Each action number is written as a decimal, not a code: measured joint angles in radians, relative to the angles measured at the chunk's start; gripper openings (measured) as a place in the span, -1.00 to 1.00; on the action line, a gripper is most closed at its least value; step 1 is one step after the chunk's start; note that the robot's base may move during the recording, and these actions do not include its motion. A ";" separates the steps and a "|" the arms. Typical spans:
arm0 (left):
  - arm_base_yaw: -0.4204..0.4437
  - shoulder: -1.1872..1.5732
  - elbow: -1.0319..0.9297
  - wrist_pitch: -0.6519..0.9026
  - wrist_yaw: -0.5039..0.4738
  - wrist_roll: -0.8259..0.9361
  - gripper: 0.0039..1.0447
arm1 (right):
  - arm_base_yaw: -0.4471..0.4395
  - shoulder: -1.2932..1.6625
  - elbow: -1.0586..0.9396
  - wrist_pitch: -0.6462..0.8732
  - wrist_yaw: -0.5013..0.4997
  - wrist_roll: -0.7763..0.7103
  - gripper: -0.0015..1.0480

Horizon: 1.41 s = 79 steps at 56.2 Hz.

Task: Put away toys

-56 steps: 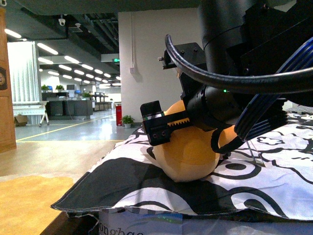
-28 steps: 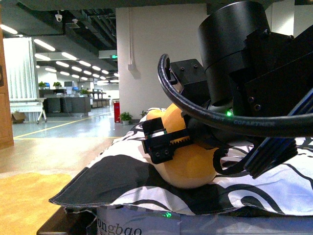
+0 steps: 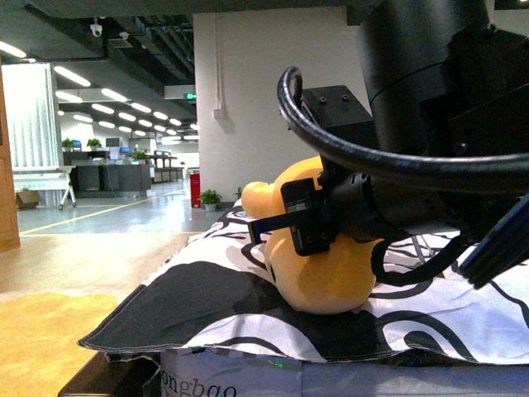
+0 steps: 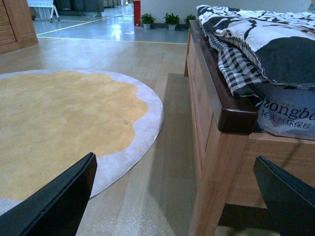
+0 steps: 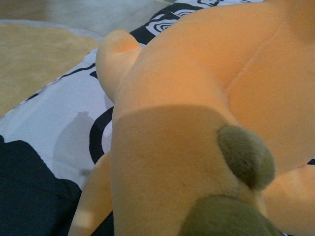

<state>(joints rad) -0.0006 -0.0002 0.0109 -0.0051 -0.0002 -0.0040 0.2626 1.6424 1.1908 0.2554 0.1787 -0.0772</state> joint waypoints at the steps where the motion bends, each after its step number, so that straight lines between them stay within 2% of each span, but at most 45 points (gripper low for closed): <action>1: 0.000 0.000 0.000 0.000 0.000 0.000 0.89 | -0.001 -0.004 -0.001 -0.003 -0.005 0.003 -0.59; 4: 0.000 0.000 0.000 0.000 0.000 0.000 0.89 | -0.009 -0.035 -0.006 -0.015 -0.037 0.022 -0.67; 12: 0.000 0.000 0.000 0.000 0.000 0.000 0.89 | -0.056 -0.173 -0.040 -0.023 -0.172 0.119 -0.67; 19: 0.000 0.000 0.000 0.000 0.000 0.000 0.89 | -0.105 -0.283 -0.091 -0.016 -0.242 0.171 -0.67; 38: 0.000 0.000 0.000 0.000 0.000 0.000 0.89 | -0.246 -0.596 -0.348 0.049 -0.442 0.260 -0.67; 54: 0.000 0.000 0.000 0.000 0.000 0.000 0.89 | -0.373 -0.862 -0.636 0.099 -0.564 0.293 -0.67; 71: 0.000 0.000 0.000 0.000 0.000 0.000 0.89 | -0.537 -1.137 -0.805 -0.007 -0.703 0.351 -0.67; 79: 0.000 0.000 0.000 0.000 0.000 0.000 0.89 | -0.523 -1.311 -0.884 -0.090 -0.674 0.335 -0.67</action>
<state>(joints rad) -0.0006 -0.0002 0.0109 -0.0051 -0.0002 -0.0040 -0.2607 0.3313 0.3065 0.1658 -0.4957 0.2581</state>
